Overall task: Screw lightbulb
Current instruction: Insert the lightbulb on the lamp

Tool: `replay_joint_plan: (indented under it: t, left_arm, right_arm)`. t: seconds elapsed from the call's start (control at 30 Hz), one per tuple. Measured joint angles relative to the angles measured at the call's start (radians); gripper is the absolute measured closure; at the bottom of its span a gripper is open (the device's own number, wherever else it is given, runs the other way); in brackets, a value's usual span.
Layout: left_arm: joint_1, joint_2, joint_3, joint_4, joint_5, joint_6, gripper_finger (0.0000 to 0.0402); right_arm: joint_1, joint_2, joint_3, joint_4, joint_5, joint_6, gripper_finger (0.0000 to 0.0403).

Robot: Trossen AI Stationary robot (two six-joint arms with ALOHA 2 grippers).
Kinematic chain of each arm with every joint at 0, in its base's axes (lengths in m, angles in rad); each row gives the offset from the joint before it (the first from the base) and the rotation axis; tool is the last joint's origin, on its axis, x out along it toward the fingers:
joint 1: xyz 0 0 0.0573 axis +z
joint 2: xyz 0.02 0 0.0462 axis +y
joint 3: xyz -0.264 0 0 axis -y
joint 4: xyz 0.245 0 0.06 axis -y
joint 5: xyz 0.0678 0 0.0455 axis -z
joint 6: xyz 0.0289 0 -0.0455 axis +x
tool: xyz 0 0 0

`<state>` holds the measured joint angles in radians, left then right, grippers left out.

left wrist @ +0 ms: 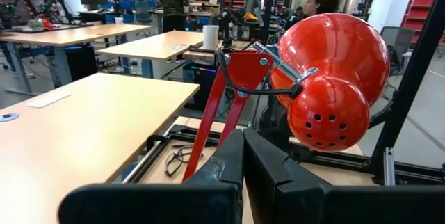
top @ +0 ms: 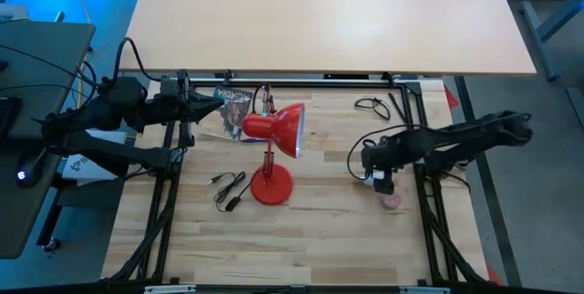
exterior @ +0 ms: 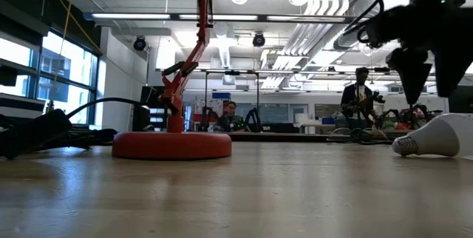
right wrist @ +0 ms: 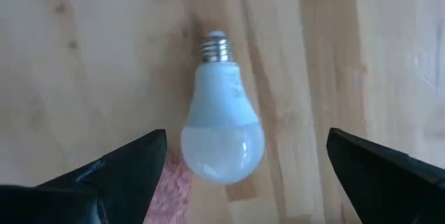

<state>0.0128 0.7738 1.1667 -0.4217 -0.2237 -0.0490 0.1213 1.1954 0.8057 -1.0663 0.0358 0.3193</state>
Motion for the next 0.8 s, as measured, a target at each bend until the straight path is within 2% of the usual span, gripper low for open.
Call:
replay_joint_plan:
  t: [0.17, 0.43, 0.6, 0.8]
  left_arm:
    - [0.000, 0.000, 0.000, 0.000, 0.000, 0.000, 0.0402]
    - [0.000, 0.000, 0.000, 0.000, 0.002, 0.000, 0.0401]
    - [0.000, 0.000, 0.000, 0.000, 0.004, 0.000, 0.0401]
    - [0.000, 0.000, 0.000, -0.001, 0.004, -0.003, 0.0402]
  right_arm:
    - [0.004, 0.051, 0.005, -0.060, -0.066, 0.152, 0.0017]
    - [0.004, 0.071, 0.005, -0.002, -0.052, 0.119, 0.0018]
    - [0.010, 0.082, -0.006, 0.008, -0.054, -0.013, 0.0018]
    - [0.011, 0.137, -0.014, 0.010, -0.026, 0.000, 0.0018]
